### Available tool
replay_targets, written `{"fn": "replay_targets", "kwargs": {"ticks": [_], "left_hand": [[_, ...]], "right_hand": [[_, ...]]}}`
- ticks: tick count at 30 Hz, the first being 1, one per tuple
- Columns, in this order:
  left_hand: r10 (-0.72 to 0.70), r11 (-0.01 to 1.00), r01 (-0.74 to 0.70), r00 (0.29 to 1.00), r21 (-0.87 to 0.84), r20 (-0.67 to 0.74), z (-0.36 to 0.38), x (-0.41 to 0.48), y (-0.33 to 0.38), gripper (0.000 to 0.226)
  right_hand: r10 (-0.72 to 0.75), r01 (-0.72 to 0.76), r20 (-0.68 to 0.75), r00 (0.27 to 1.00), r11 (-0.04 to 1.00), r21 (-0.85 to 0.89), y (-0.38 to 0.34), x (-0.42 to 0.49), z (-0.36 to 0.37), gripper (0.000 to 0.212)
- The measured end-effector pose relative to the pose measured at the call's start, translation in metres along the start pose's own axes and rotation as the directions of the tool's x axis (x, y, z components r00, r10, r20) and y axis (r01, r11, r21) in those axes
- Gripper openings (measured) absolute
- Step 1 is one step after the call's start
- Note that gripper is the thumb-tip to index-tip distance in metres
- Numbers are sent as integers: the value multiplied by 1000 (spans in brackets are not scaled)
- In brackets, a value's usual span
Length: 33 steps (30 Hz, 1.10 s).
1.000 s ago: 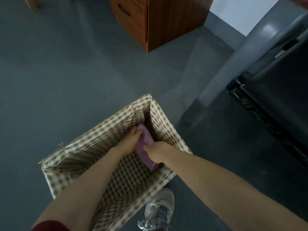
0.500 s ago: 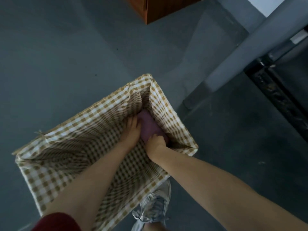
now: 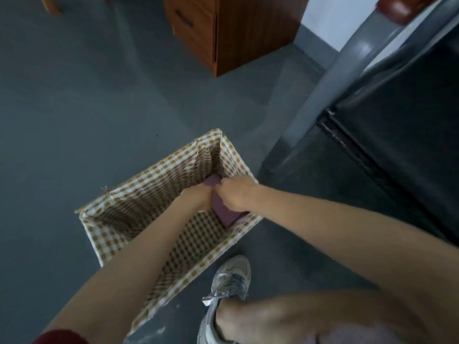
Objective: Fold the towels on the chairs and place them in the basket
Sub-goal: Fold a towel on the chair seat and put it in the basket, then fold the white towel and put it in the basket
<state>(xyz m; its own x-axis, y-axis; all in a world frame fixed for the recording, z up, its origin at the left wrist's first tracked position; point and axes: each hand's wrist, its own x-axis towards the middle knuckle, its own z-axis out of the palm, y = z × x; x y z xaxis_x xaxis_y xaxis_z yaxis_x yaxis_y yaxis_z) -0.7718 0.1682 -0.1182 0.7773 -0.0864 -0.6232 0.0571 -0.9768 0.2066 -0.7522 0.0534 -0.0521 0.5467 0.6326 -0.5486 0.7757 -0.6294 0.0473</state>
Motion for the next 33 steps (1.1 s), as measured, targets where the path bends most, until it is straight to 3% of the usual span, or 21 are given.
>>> {"fn": "replay_targets", "kwargs": {"ticks": [3,6,10,13,22,29,33], "left_hand": [[15,998,-10,996,54,-91,-39,-47,36,40],[82,993,-58,964,99,-251,-75,-91,88,37],[239,971,-204,866,126,-440,-111,-141,175,33],[416,909,-348,764,229,-492,-122,-177,255,29],[710,696,-543,618,470,-338,-81,-235,462,28],[809,562,-645,560,518,-180,-42,-207,584,36],[822,530,-665,556,527,-124,-32,-165,637,43]], "right_hand": [[98,-99,-110,989,995,-3,24,-68,-39,29],[294,-282,-192,937,956,84,57,-152,-61,31],[544,-468,-280,791,833,296,85,-265,-58,36],[697,-568,-292,655,709,419,94,-351,-34,39],[944,-705,-115,308,308,639,120,-539,84,43],[987,-724,63,146,63,687,174,-605,174,49],[993,-718,84,79,-1,696,228,-615,206,47]]}}
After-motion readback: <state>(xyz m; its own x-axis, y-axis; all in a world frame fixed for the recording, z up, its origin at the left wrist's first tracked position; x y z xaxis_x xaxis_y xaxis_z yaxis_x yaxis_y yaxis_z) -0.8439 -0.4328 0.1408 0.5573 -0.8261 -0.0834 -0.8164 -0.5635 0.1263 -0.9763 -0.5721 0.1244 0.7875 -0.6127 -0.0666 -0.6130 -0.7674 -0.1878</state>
